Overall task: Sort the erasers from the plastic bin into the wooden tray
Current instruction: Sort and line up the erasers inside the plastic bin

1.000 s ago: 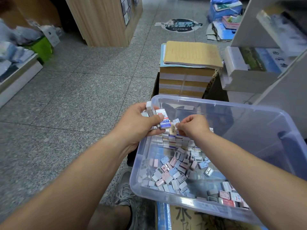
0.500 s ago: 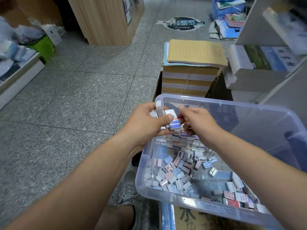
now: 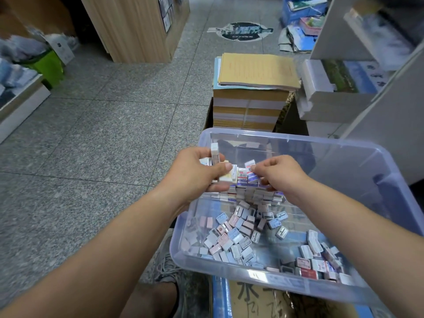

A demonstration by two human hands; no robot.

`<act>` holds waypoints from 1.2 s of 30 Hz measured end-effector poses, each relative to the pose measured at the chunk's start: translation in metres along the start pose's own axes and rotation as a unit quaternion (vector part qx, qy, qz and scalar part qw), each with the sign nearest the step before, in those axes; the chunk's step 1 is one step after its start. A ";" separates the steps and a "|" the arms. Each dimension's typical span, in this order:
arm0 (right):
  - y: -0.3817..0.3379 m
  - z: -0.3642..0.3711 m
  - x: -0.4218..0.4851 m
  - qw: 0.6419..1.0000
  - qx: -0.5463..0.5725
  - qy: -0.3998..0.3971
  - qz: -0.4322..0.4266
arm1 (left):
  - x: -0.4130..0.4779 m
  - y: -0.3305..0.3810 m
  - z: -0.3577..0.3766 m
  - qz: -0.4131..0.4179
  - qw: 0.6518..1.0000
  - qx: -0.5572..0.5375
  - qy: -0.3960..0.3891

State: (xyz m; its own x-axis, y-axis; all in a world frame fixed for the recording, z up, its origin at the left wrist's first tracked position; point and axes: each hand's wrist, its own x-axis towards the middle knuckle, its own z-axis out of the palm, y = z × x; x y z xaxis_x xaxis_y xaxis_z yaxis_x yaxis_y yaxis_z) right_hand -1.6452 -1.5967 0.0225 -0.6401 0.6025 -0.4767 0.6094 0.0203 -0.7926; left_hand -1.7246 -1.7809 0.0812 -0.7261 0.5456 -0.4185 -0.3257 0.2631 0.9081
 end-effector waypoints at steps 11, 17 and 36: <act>0.016 0.040 0.044 0.998 -0.047 0.053 -0.003 | 0.007 -0.002 -0.001 0.004 1.000 0.029 -0.010; 0.002 0.025 0.018 0.992 -0.028 0.050 -0.111 | 0.006 -0.001 0.000 0.011 0.999 0.045 -0.023; 0.006 -0.020 -0.008 0.998 0.048 0.019 -0.032 | 0.001 -0.008 0.016 0.004 0.990 0.136 -0.026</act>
State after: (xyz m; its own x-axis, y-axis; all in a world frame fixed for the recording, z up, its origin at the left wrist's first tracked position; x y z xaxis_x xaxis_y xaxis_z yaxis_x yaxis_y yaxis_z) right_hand -1.6270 -1.5850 0.0287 -0.6564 0.6325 -0.4112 0.5198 -0.0158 -0.8541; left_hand -1.7129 -1.7694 0.0728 -0.6934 0.5867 -0.4184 -0.1403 0.4596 0.8770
